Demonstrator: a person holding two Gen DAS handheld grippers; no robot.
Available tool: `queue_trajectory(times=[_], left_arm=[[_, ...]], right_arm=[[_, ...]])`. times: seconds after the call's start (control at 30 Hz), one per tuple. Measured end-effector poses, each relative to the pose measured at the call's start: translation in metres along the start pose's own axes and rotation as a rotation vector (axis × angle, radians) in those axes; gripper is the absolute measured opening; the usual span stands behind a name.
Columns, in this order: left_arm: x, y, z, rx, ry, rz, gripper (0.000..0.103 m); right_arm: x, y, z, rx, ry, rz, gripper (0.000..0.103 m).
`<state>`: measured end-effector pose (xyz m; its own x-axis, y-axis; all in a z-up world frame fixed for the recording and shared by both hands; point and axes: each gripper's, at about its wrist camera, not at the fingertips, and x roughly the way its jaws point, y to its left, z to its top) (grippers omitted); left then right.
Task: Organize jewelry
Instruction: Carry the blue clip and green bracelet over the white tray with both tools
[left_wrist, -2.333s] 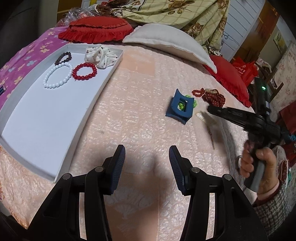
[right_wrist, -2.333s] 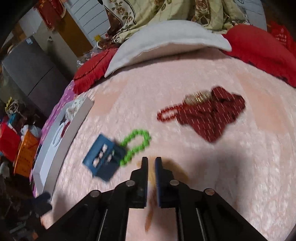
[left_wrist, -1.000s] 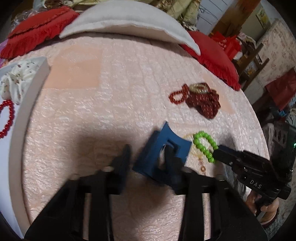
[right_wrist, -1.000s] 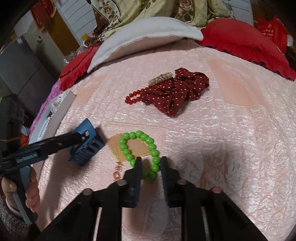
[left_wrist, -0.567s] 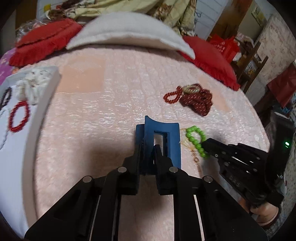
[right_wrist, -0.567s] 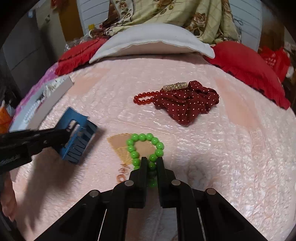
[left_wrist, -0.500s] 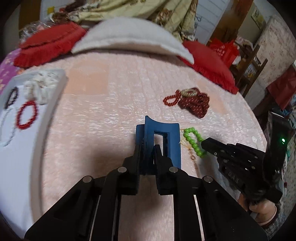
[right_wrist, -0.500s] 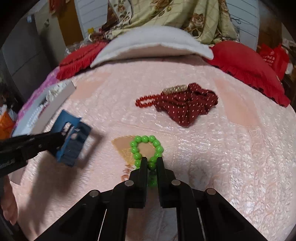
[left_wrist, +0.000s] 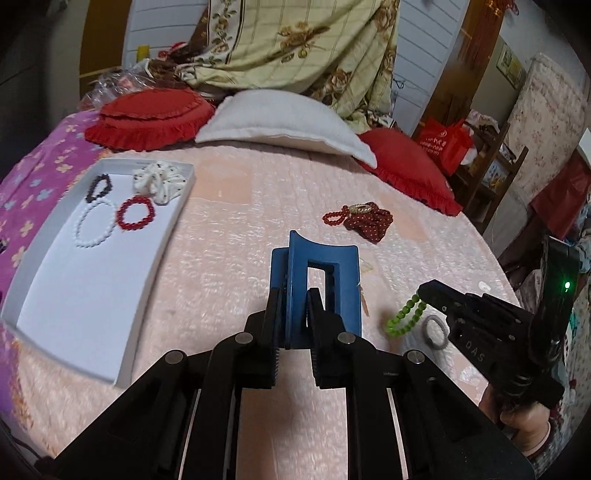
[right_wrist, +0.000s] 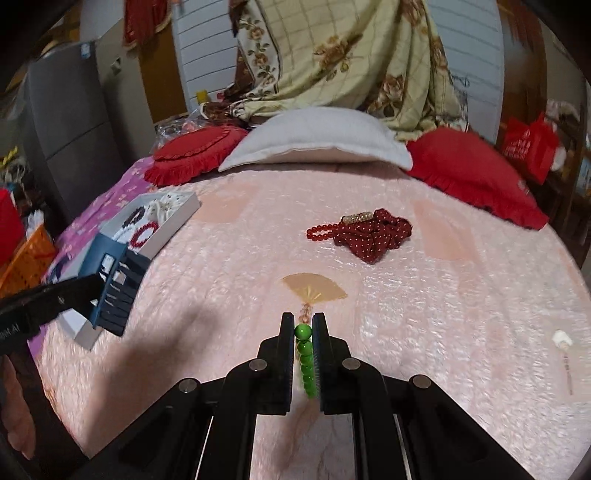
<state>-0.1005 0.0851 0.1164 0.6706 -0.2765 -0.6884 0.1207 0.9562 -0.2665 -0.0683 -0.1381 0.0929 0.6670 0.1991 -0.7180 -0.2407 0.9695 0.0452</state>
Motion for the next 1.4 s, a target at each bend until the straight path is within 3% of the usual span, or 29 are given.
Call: queue_trajectory(times=[0.3, 0.73, 1.1, 1.4], left_arm=[[-0.047, 0.013, -0.019, -0.012, -0.076, 0.057, 0.012], [-0.082, 0.052, -0.039, -0.074, -0.129, 0.117, 0.012], [-0.093, 0.103, -0.046, -0.148, -0.152, 0.149, 0.012], [-0.059, 0.165, -0.006, -0.239, -0.152, 0.166, 0.012]], right_arm=[[-0.039, 0.044, -0.014, -0.143, -0.039, -0.107, 0.009], [-0.069, 0.088, -0.022, -0.242, -0.08, -0.109, 0.009], [-0.063, 0.116, -0.018, -0.274, -0.06, -0.06, 0.009], [-0.03, 0.145, 0.009, -0.285, -0.006, 0.032, 0.009]])
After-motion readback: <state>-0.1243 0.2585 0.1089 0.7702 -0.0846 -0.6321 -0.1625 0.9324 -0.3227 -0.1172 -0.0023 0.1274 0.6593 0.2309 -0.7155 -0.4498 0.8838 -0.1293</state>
